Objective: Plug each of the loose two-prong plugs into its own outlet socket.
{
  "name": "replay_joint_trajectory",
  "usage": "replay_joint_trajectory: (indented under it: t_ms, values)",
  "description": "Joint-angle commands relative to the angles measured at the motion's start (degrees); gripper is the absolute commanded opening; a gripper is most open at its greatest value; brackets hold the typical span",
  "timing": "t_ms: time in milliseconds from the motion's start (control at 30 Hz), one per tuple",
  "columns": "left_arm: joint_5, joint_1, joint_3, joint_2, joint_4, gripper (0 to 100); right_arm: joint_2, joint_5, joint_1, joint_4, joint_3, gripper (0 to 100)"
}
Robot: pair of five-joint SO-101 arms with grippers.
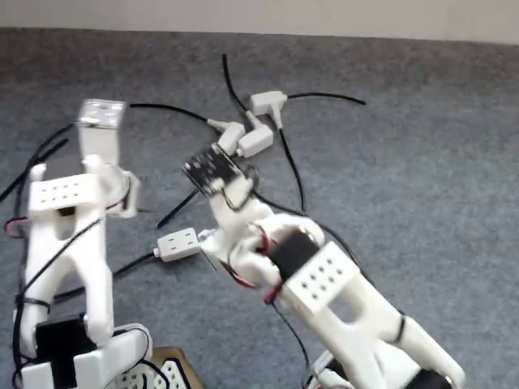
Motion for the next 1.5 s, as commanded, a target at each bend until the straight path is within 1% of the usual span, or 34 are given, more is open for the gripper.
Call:
replay_joint_trajectory:
  t_ms: [0,67,200,300,433,667,1033,1100,1467]
  values:
    - [-2.81,-6.37,0.57,-0.84,-1.93,29,8.84,0.44,-1.89,8.66,-15.6,0.6]
    - [-3.69,-9.45,2.24,-0.84,-3.69,29,15.08,-1.32,-2.77,11.82,-22.37,0.6]
    - [-3.87,-14.55,7.34,-0.84,-11.87,29,28.09,-7.12,-3.03,13.58,-33.63,0.6]
    - [-5.98,-15.25,9.71,-0.84,-14.77,29,37.32,-10.11,-3.03,13.58,-40.13,0.6]
    - [-6.59,-15.43,9.98,-0.84,-15.12,29,44.79,-13.63,-2.77,14.46,-45.67,0.6]
    - [-6.59,-15.34,9.89,-0.4,-15.03,29,45.76,-15.74,-2.51,16.13,-47.08,0.7]
    - [-7.47,-17.89,9.8,-0.4,-14.95,29,45.85,-15.74,2.51,16.48,-46.64,0.7]
    - [-8.44,-17.89,9.8,-0.4,-14.95,29,45.85,-15.82,2.24,16.75,-46.64,0.7]
    - [-8.53,-17.89,9.71,-0.75,-15.12,29,46.02,-16.18,-1.54,18.51,-46.64,0.7]
